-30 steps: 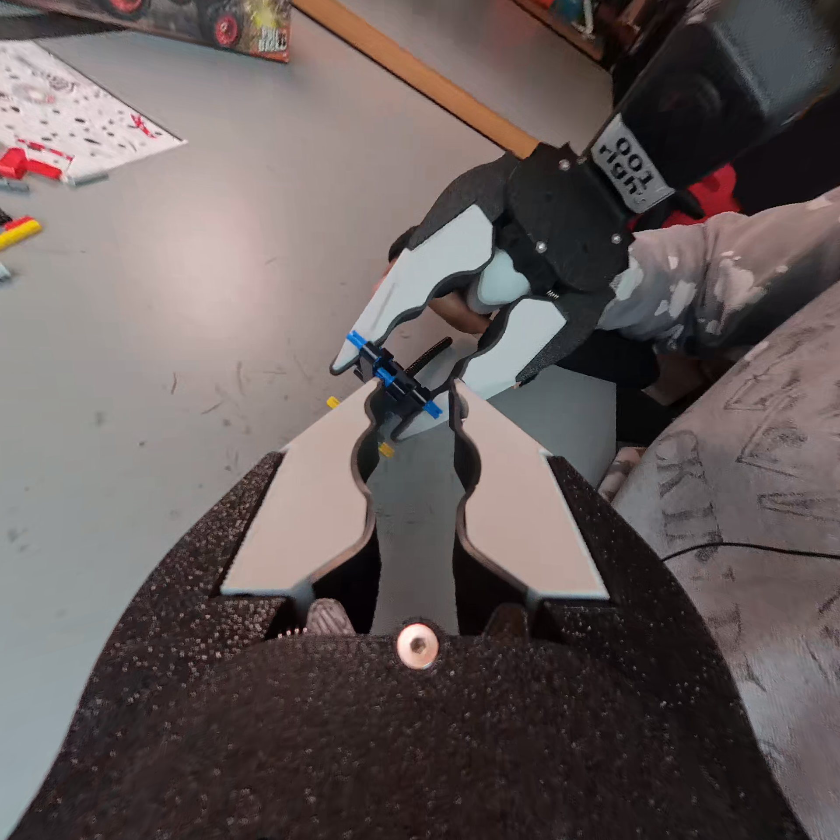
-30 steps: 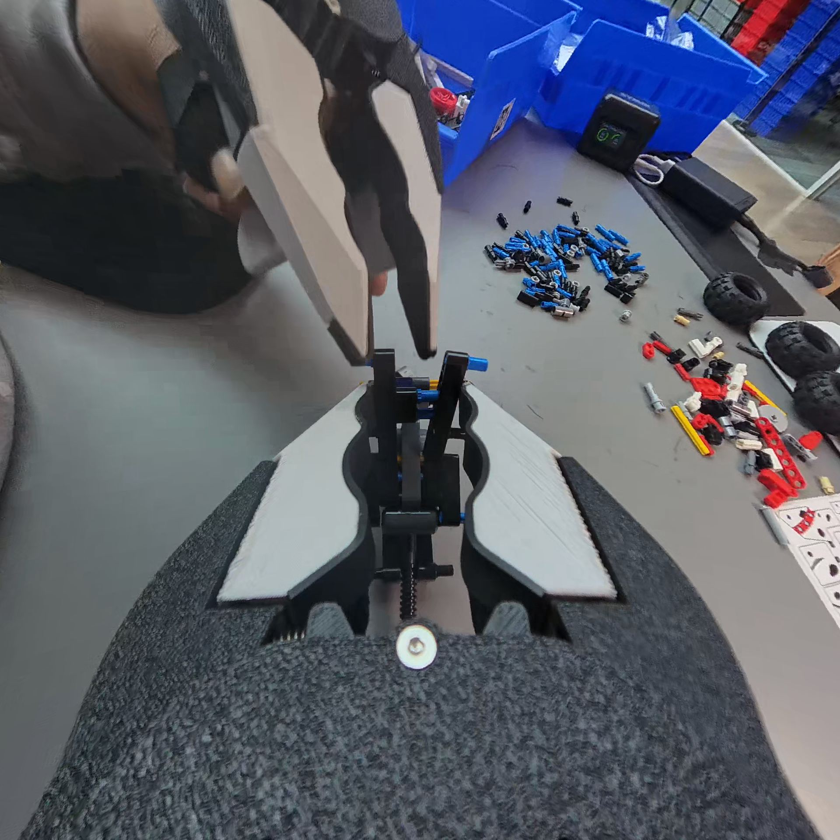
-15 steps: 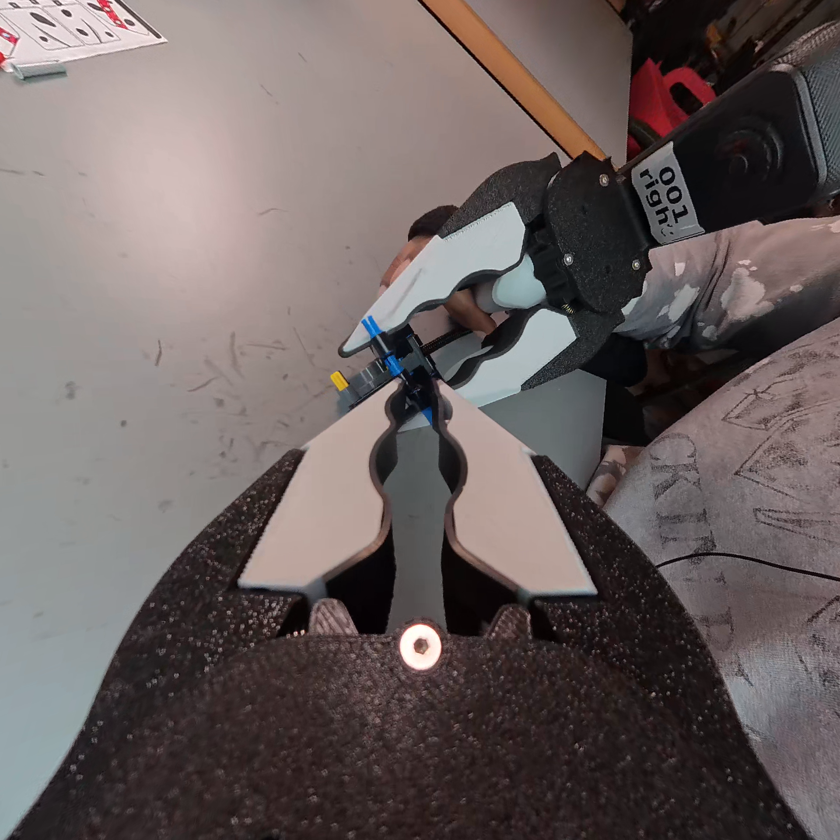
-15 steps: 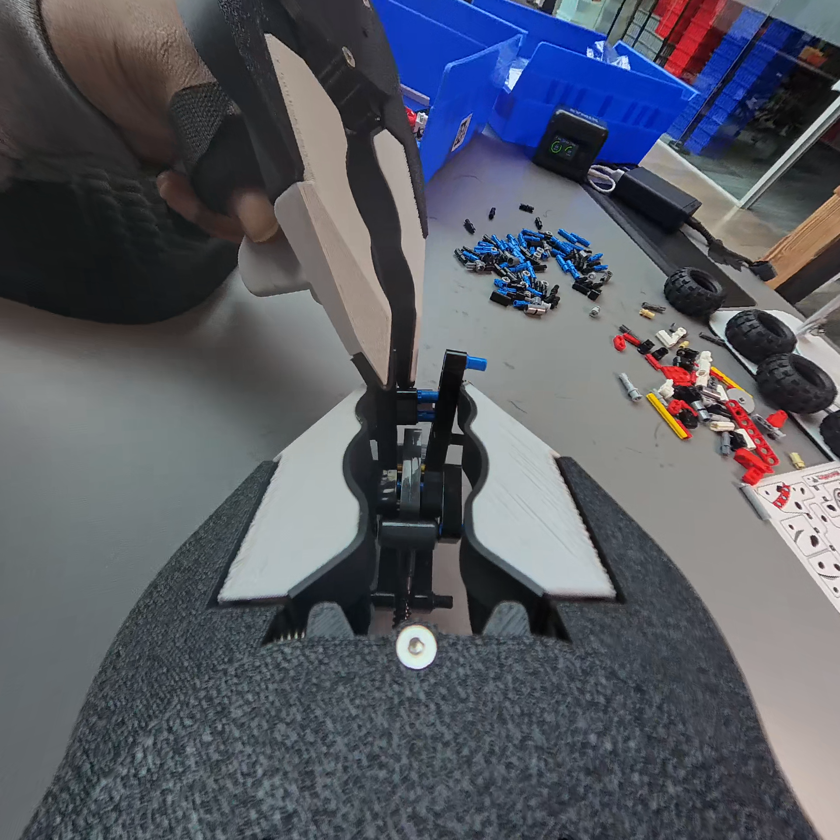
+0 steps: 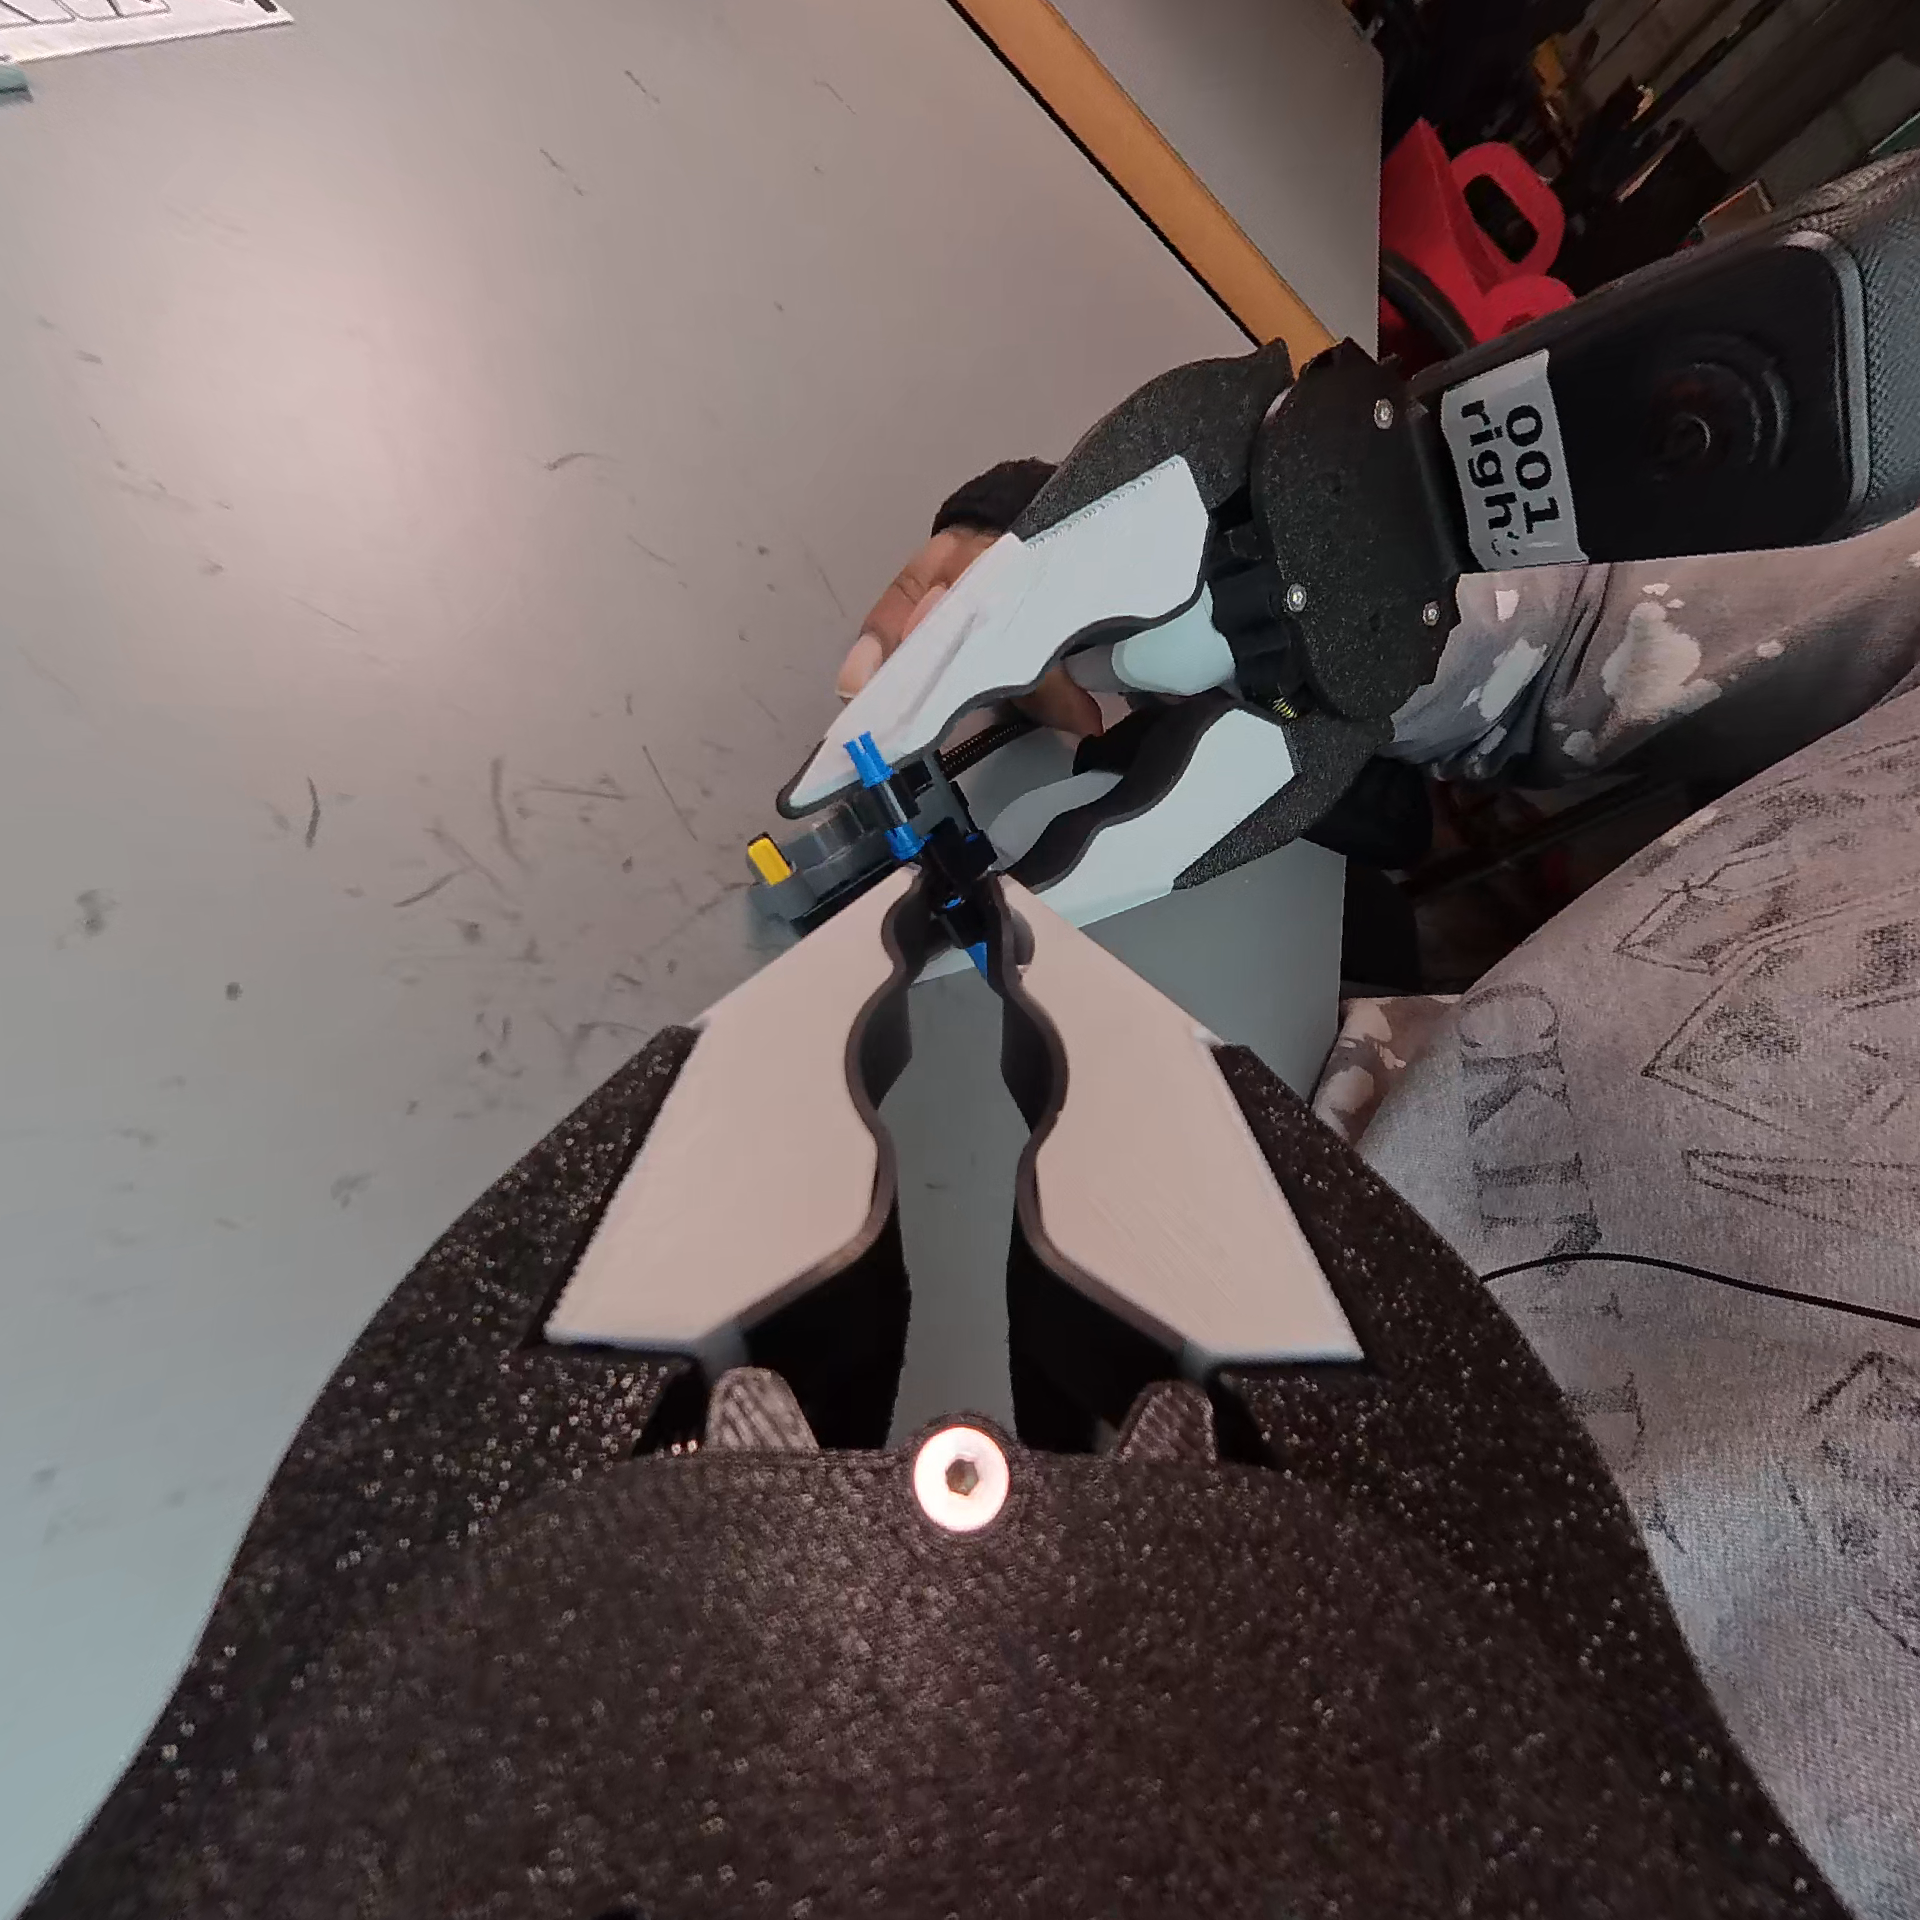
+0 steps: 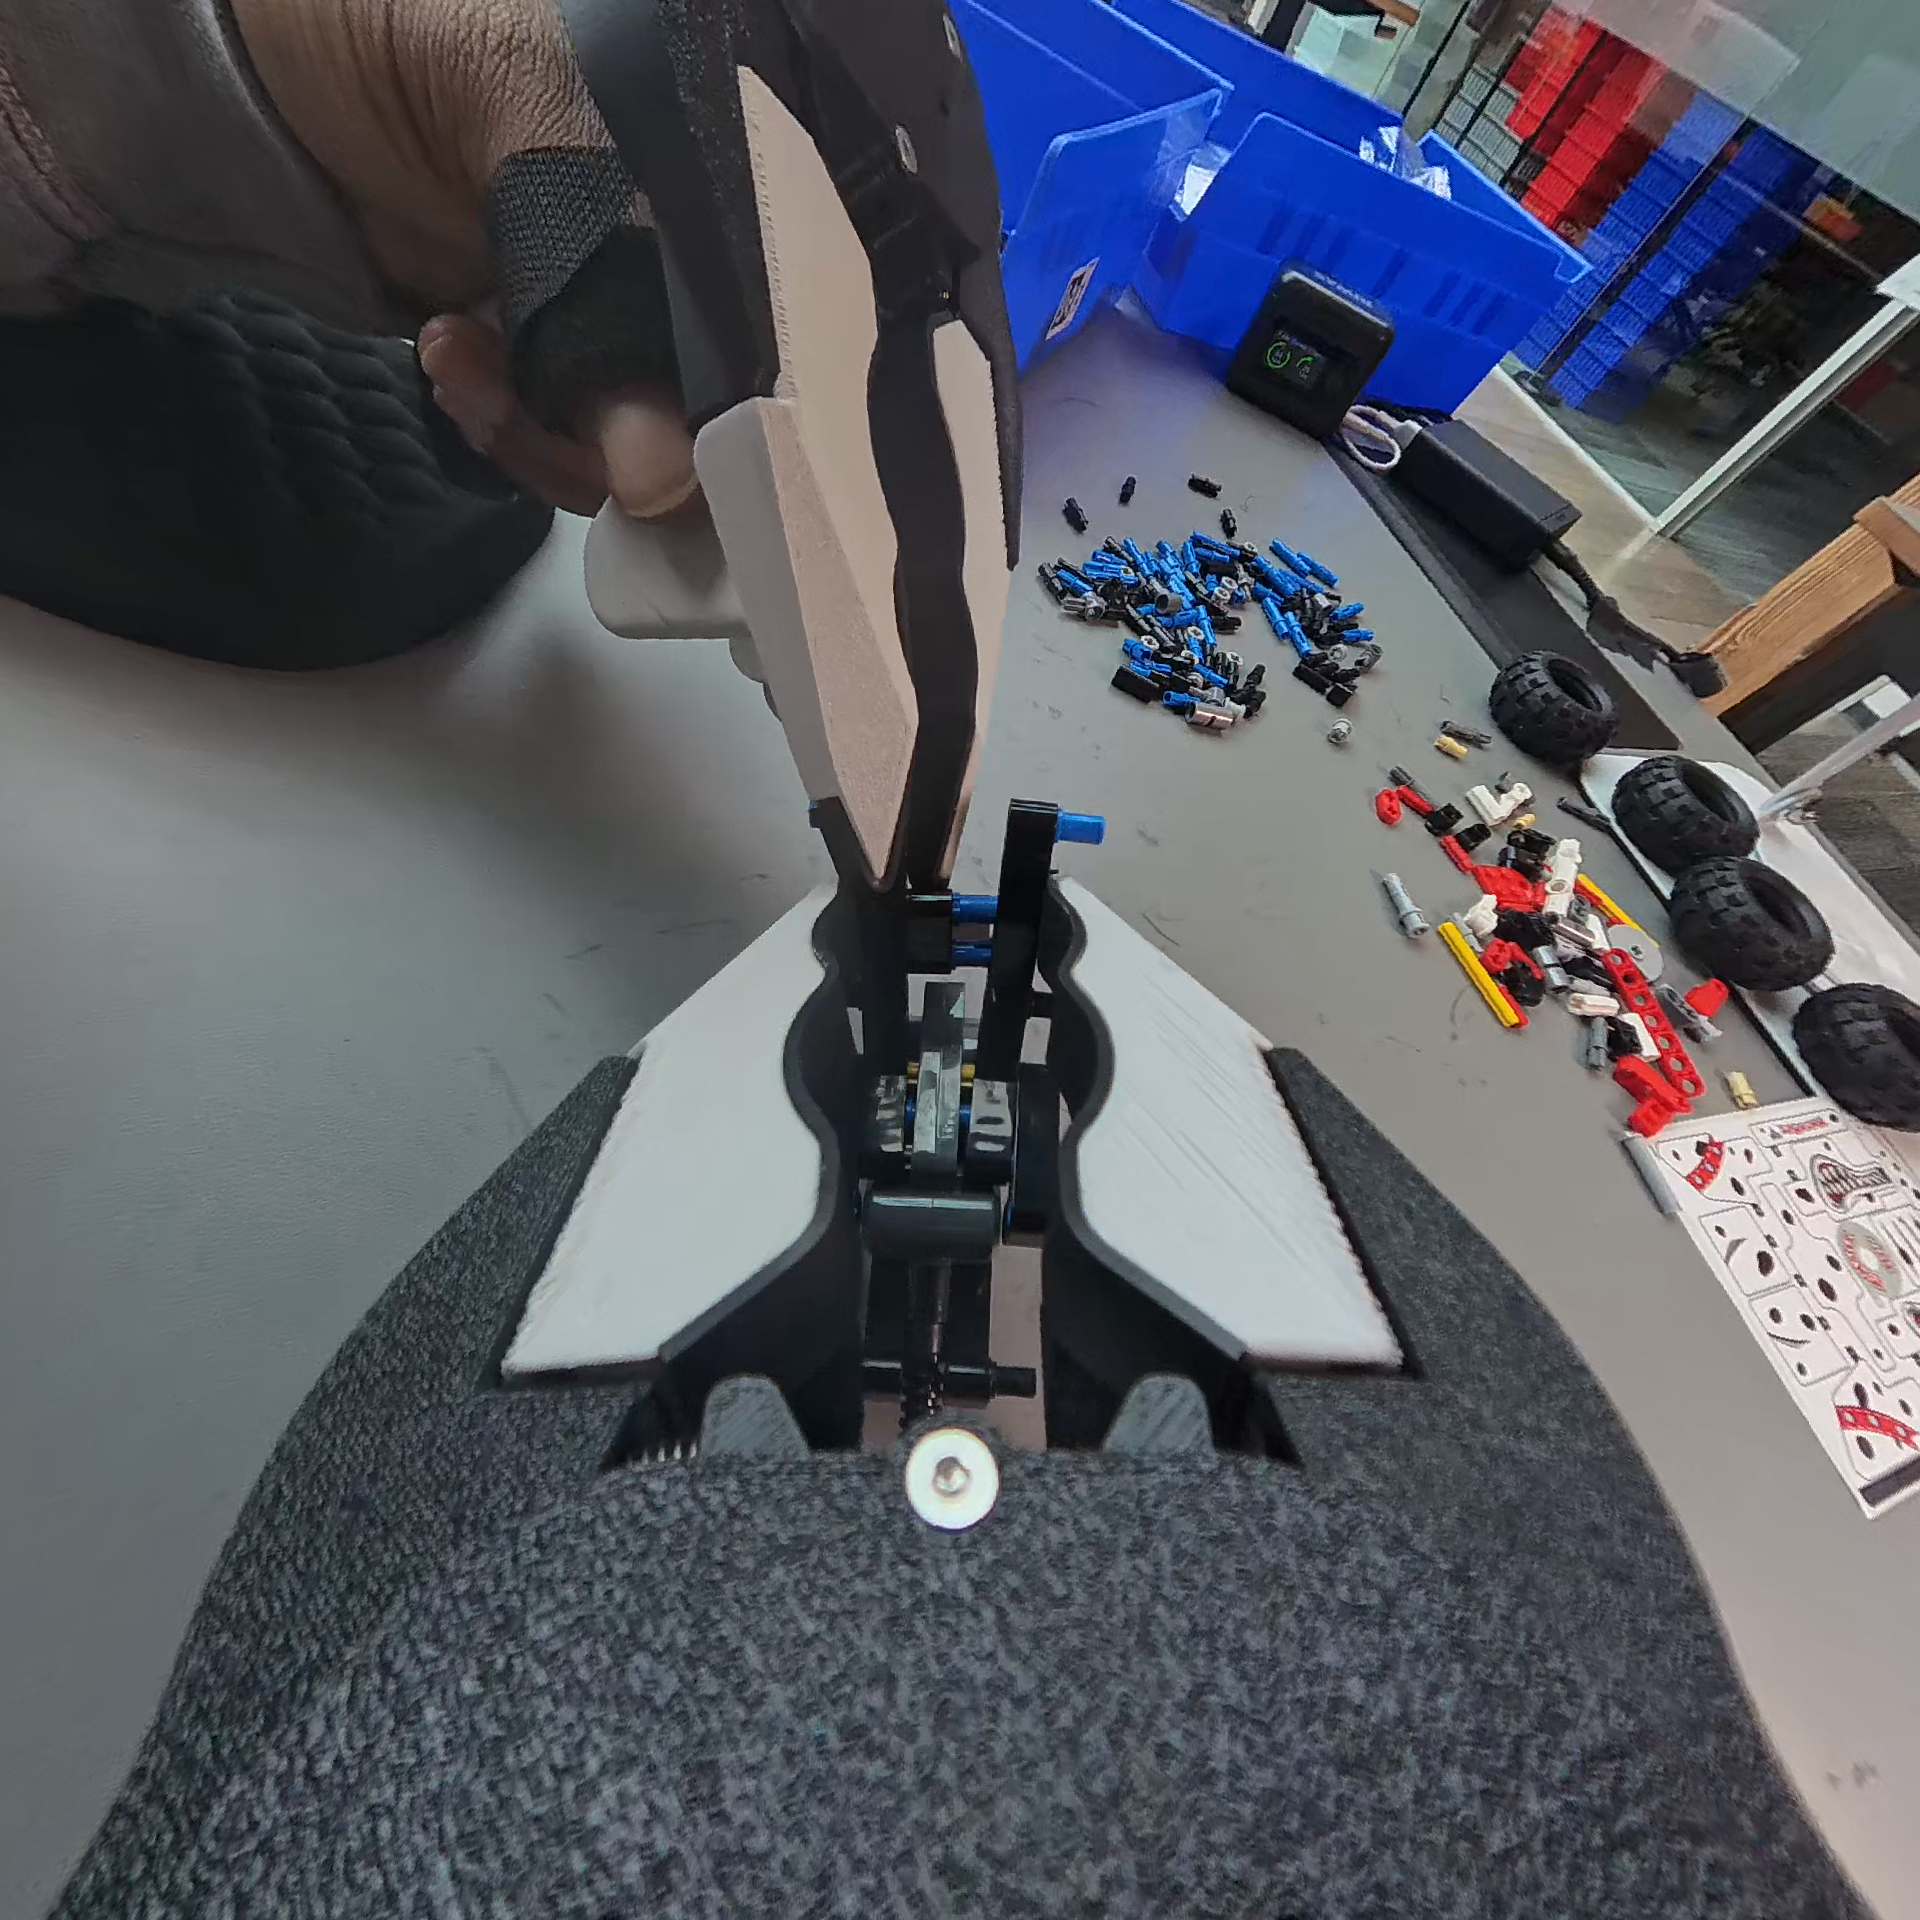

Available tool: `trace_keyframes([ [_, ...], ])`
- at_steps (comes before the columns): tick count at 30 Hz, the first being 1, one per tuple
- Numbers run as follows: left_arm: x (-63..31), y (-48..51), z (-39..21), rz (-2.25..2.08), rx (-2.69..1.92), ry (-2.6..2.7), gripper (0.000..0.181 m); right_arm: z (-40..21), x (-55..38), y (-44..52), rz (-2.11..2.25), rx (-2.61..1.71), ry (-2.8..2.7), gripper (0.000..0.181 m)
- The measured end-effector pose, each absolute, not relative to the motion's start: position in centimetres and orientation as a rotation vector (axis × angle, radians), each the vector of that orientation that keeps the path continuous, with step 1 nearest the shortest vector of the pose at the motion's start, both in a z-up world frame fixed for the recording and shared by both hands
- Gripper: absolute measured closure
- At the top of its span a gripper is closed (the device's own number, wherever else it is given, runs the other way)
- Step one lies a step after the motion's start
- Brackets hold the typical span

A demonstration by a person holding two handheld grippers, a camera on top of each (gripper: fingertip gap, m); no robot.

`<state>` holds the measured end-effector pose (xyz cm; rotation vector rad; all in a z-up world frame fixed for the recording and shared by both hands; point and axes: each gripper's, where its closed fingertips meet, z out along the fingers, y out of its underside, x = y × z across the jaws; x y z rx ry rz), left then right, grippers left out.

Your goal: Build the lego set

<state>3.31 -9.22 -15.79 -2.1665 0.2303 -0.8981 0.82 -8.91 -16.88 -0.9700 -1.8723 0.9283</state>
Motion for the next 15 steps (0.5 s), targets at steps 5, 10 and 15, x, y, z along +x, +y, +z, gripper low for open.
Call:
trace_keyframes([
  [5,2.6,-8.1,-14.5,-0.875,-2.073,0.174,0.170,-16.0,0.2,-8.0,1.108,-1.136,-1.776,0.148],
  [10,2.3,-7.9,-14.6,-0.873,-2.077,0.121,0.154,-16.1,-0.4,-6.4,1.113,-1.322,-1.659,0.147],
  [15,2.1,-7.4,-15.3,-0.968,-2.055,0.035,0.160,-16.9,-0.6,-6.1,1.029,-1.361,-1.672,0.147],
])
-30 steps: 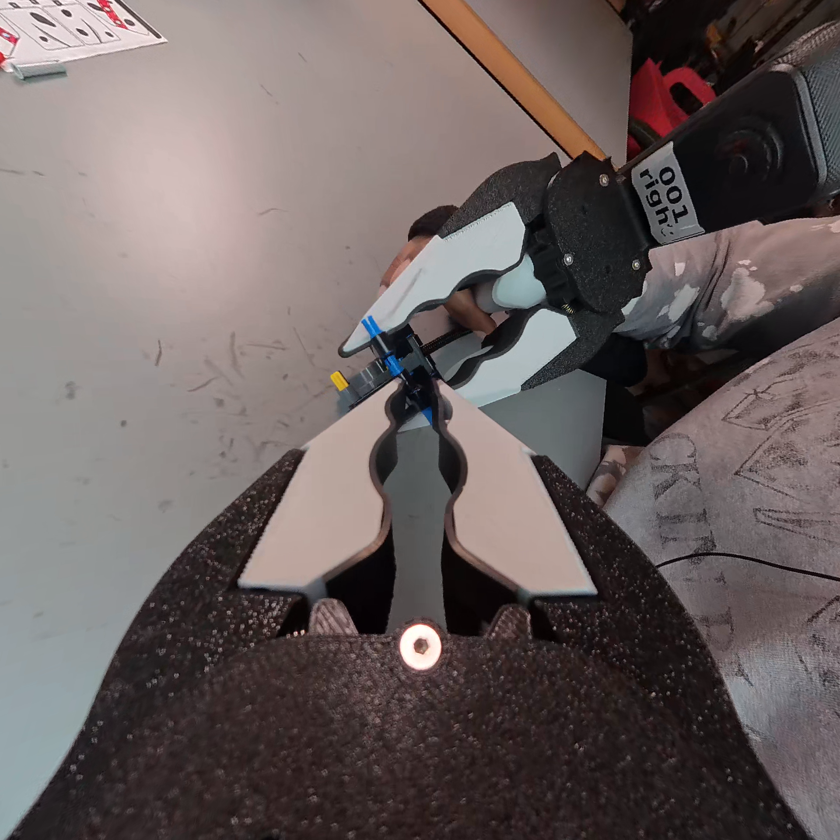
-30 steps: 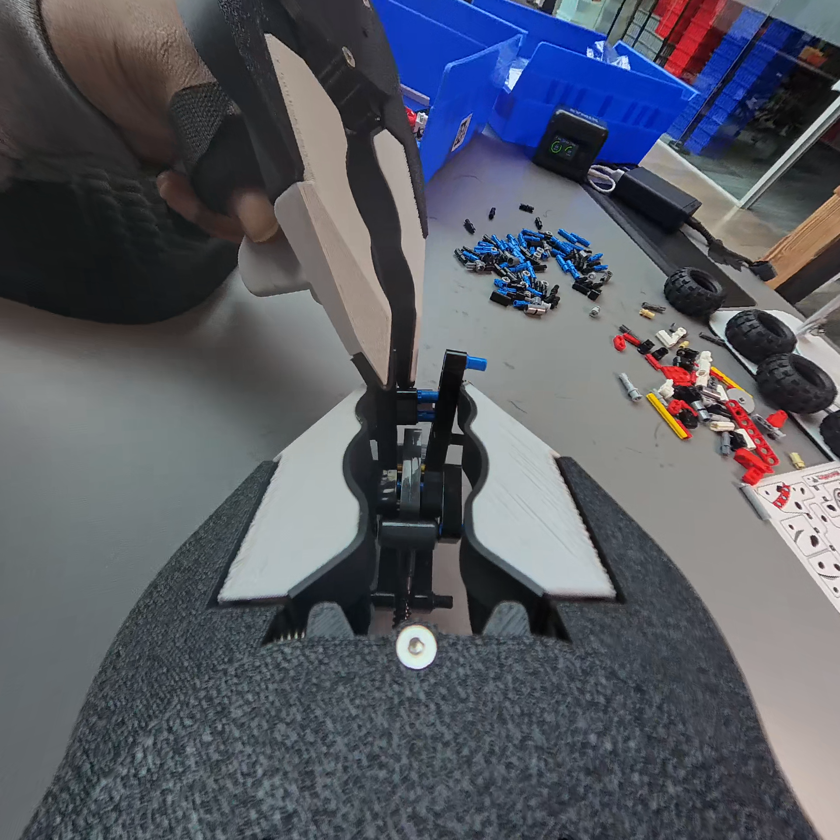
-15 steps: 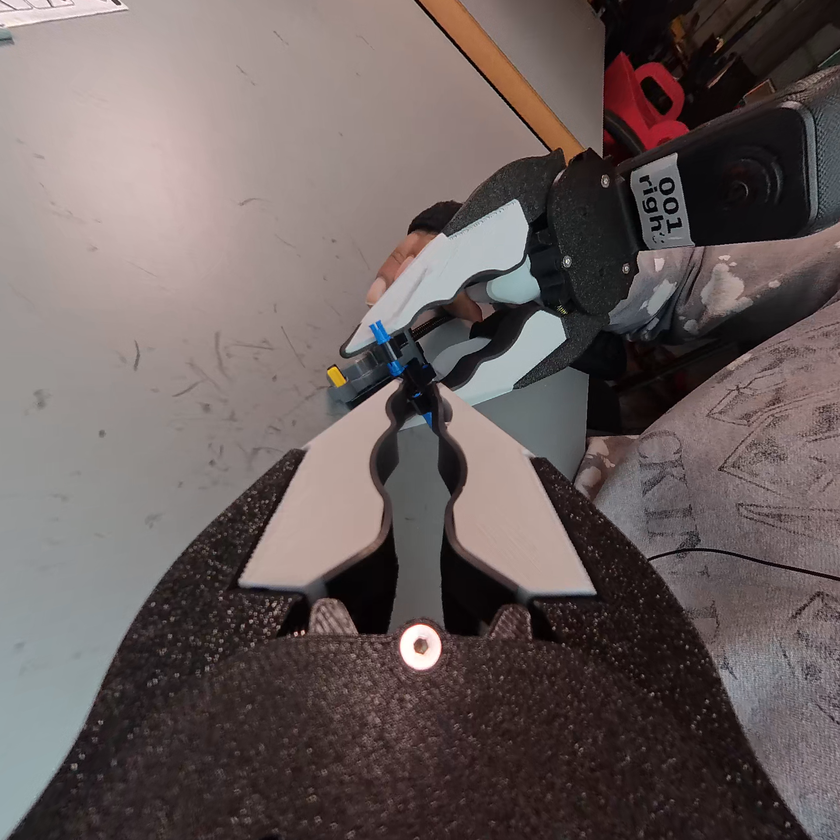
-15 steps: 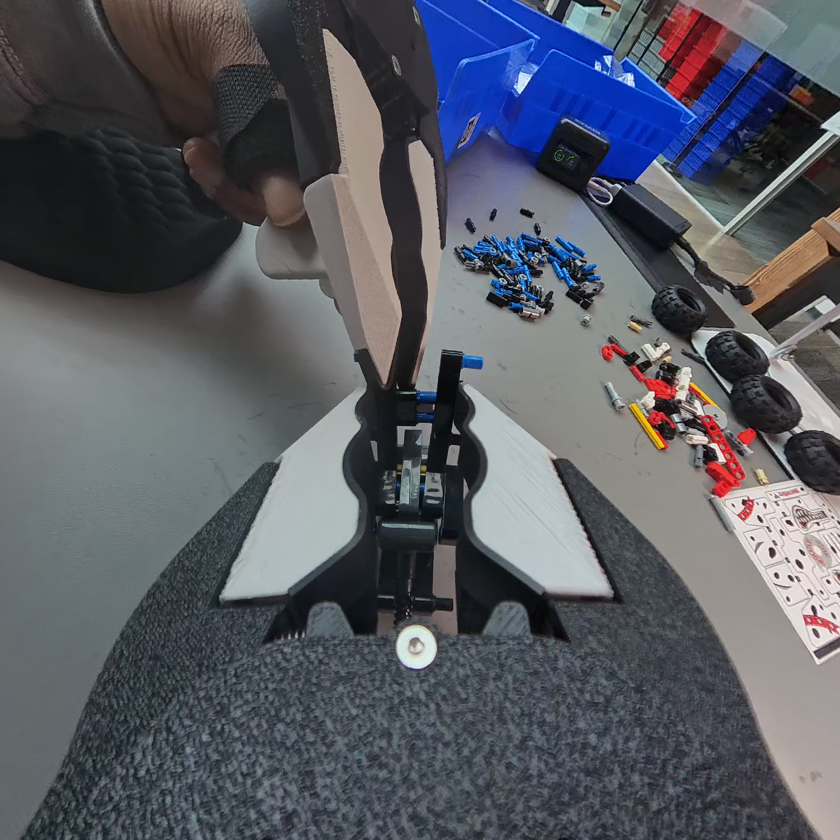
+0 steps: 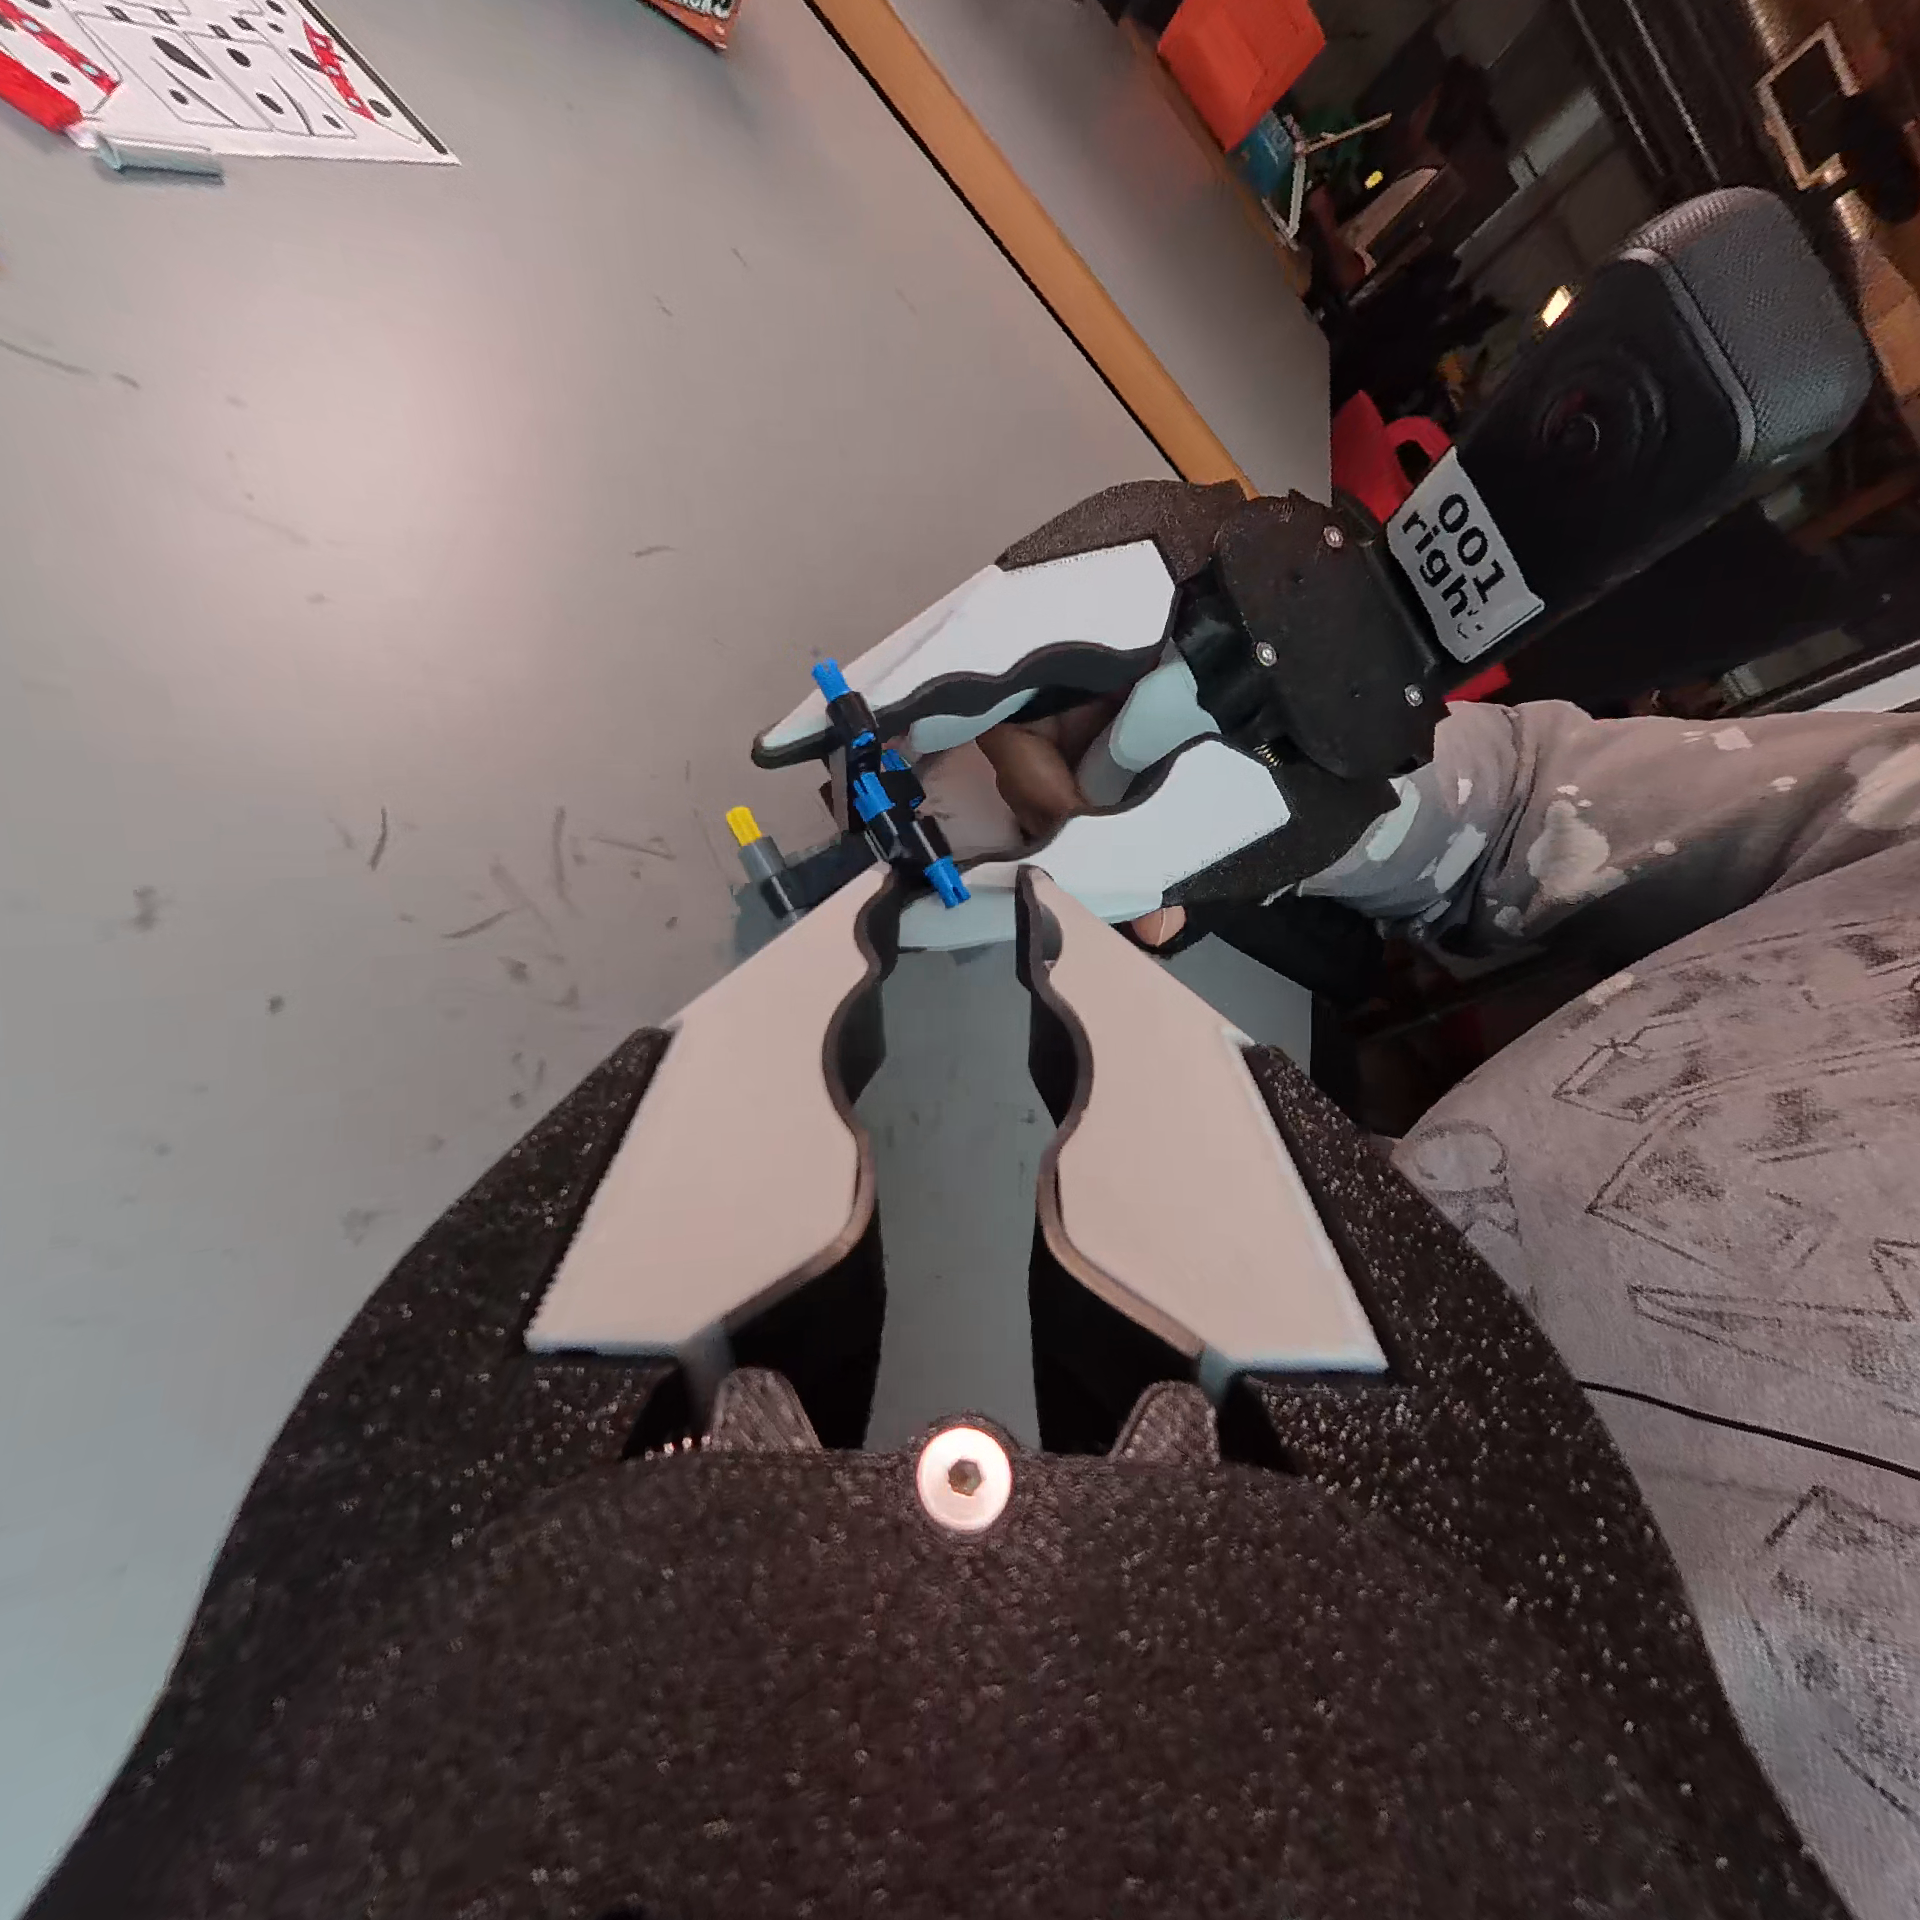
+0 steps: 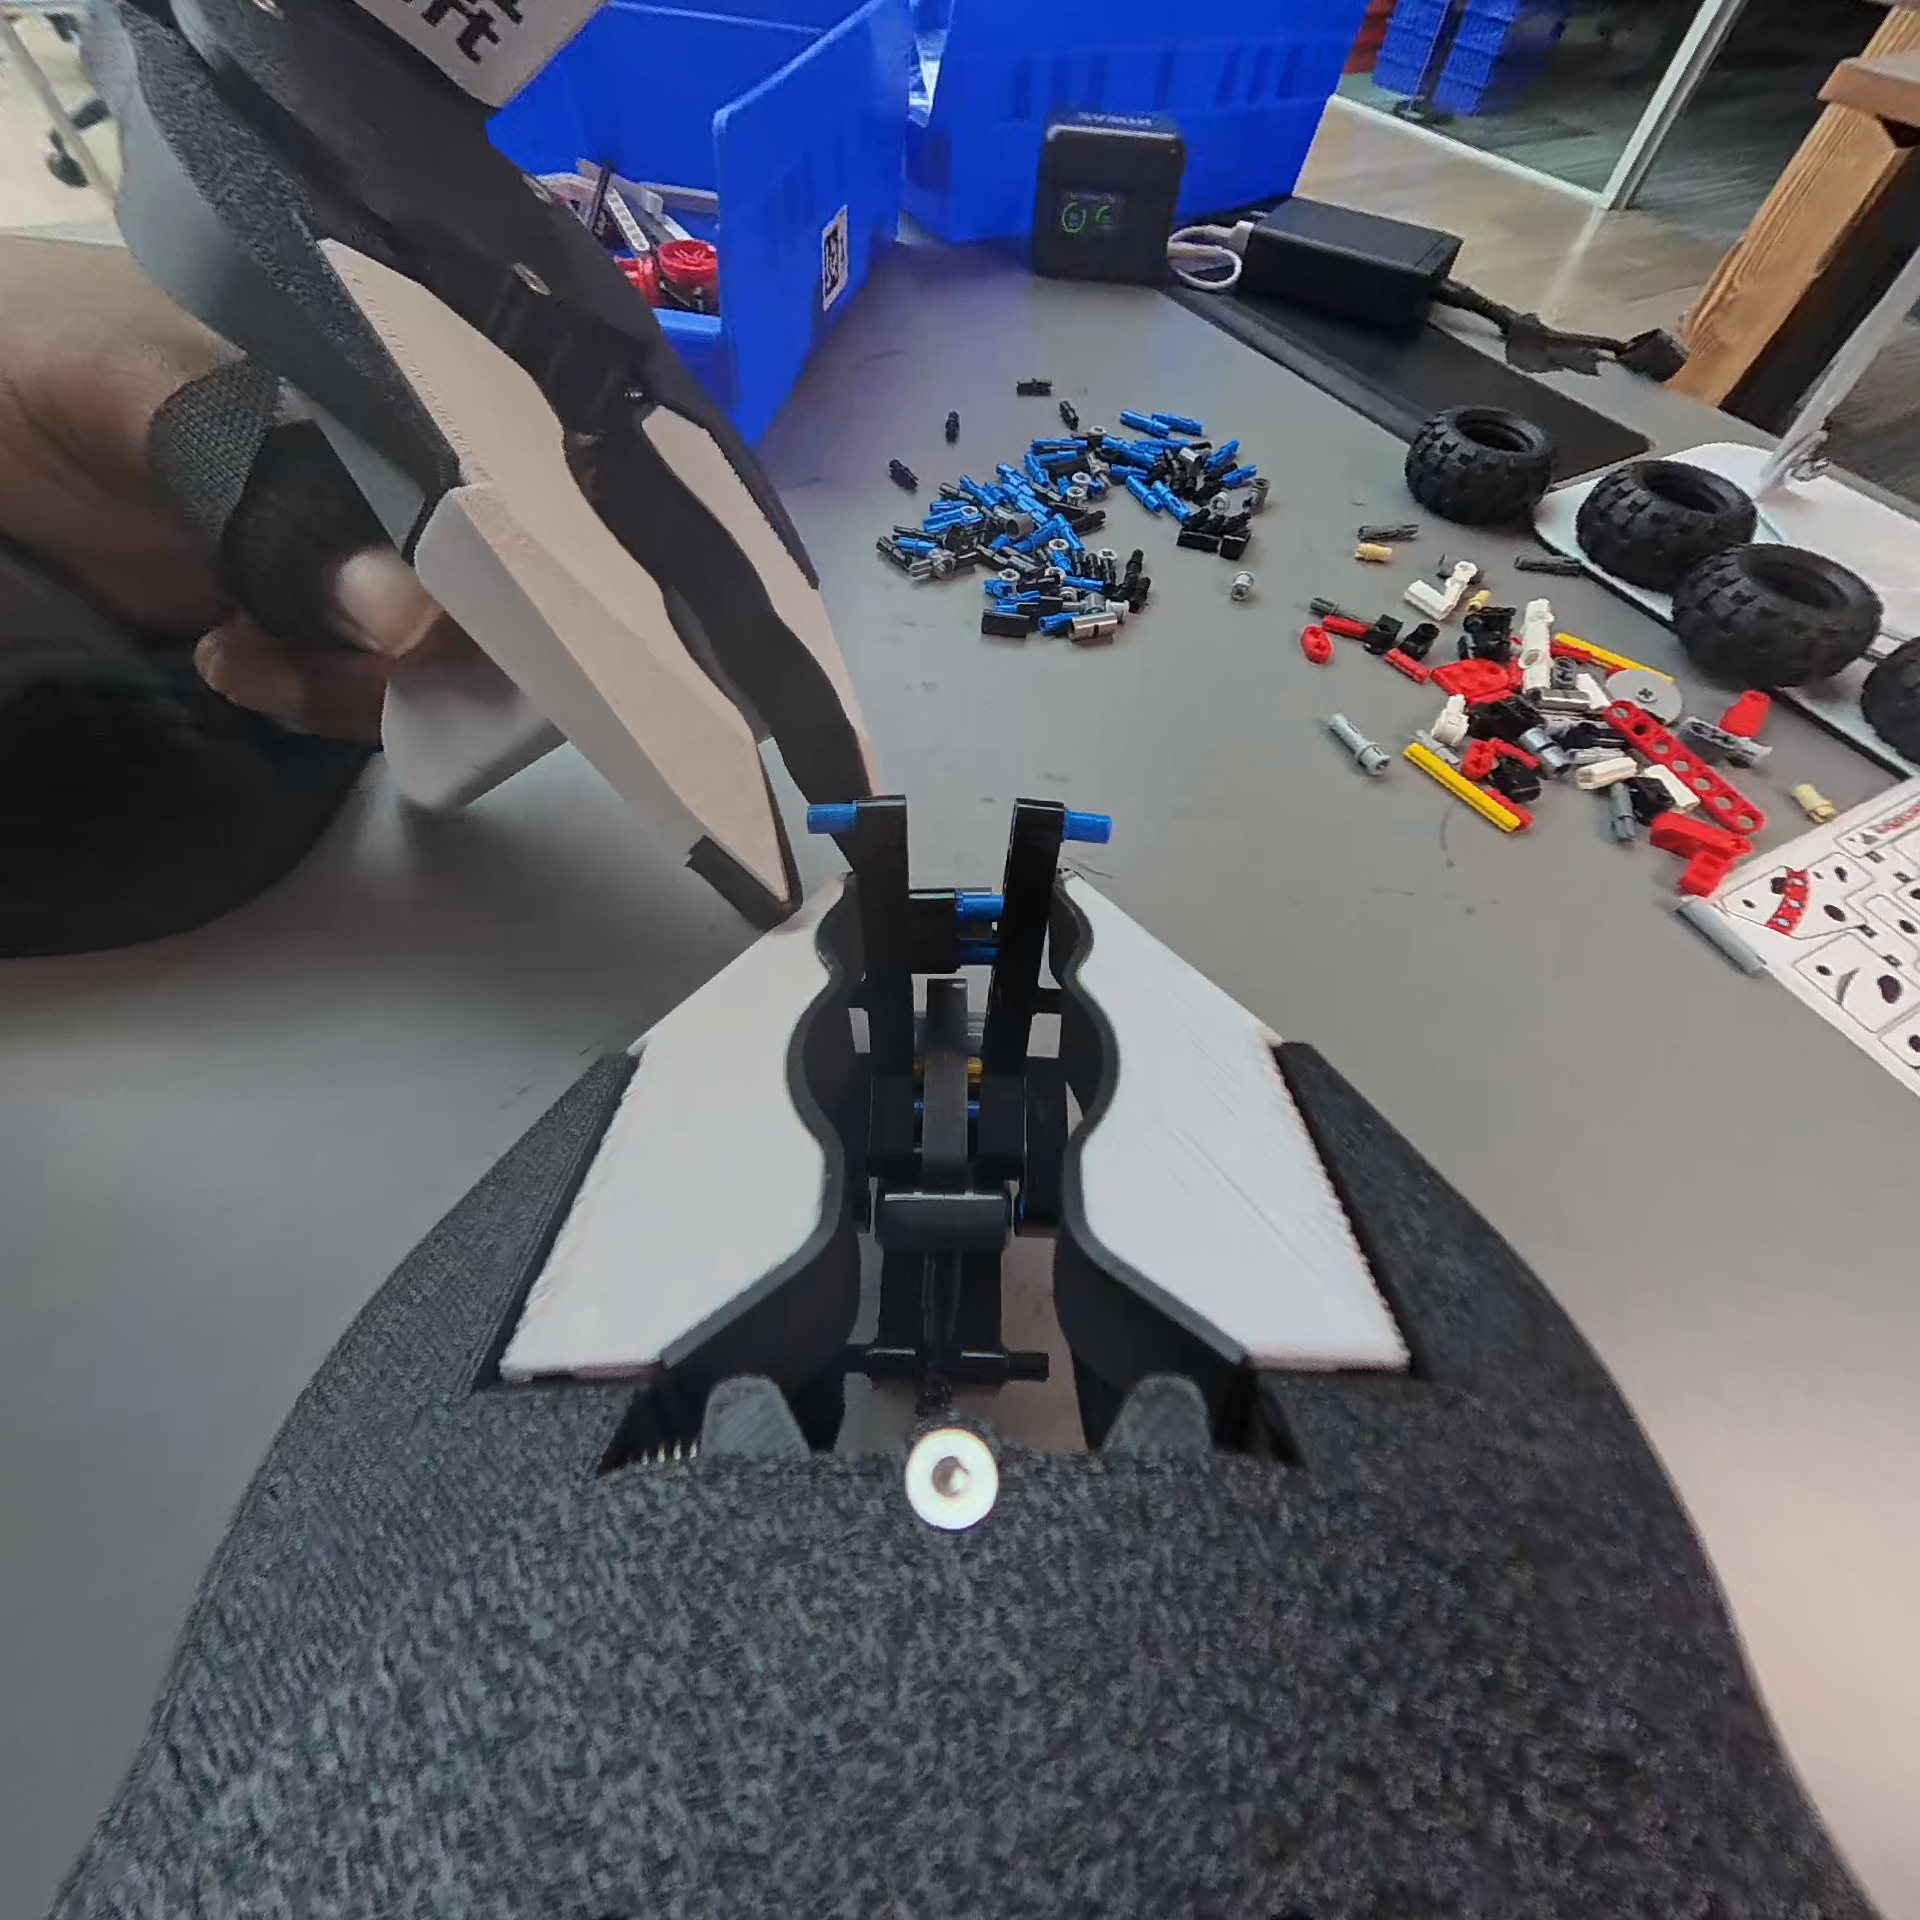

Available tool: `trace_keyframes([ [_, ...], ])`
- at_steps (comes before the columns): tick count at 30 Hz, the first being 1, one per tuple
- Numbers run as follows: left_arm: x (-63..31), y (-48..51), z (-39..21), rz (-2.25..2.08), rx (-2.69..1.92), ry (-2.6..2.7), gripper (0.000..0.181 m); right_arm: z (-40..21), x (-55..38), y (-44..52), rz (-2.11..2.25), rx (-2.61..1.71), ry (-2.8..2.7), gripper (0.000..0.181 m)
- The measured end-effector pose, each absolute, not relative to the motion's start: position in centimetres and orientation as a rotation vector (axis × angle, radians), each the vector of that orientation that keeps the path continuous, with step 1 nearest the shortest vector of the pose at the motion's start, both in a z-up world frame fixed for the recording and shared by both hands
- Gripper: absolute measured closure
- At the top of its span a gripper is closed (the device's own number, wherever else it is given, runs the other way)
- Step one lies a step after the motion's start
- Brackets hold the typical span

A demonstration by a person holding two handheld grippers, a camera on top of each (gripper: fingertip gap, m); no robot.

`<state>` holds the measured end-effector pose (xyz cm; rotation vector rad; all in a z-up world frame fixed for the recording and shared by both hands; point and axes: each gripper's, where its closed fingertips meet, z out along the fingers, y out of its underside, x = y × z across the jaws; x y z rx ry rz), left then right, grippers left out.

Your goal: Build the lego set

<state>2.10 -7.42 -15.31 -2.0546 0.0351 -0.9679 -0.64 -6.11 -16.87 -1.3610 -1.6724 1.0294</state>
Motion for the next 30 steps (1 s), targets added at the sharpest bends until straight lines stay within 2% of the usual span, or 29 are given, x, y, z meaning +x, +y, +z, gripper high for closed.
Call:
trace_keyframes([
  [1,2.0,-7.4,-15.4,-0.968,-2.061,0.051,0.169,-17.1,-0.5,-6.3,1.040,-1.360,-1.701,0.146],
  [2,1.6,-7.3,-15.5,-0.944,-2.070,0.057,0.171,-17.3,-0.2,-7.0,1.075,-1.344,-1.760,0.130],
  [8,1.0,-7.4,-15.4,-0.876,-2.112,0.241,0.175,-17.4,1.5,-7.6,1.162,-1.305,-1.936,0.130],
  [12,1.6,-7.4,-15.2,-0.893,-2.077,0.373,0.174,-16.7,2.4,-7.1,1.381,-1.356,-1.933,0.153],
  [16,2.2,-7.4,-15.3,-0.947,-2.038,0.362,0.155,-17.0,2.7,-6.3,1.474,-1.399,-1.920,0.168],
  [19,3.0,-7.6,-16.3,-0.893,-2.069,0.396,0.158,-16.9,3.0,-6.8,1.511,-1.379,-1.946,0.169],
  [21,3.1,-7.2,-16.8,-0.843,-2.082,0.397,0.168,-16.9,3.0,-6.9,1.517,-1.365,-1.955,0.169],
  [27,3.6,-7.8,-16.3,-0.920,-2.061,0.460,0.173,-16.0,3.9,-7.2,1.585,-1.258,-1.974,0.167],
  [30,3.8,-8.0,-16.2,-0.921,-2.075,0.494,0.174,-15.6,4.0,-7.6,1.666,-1.271,-1.967,0.173],
])
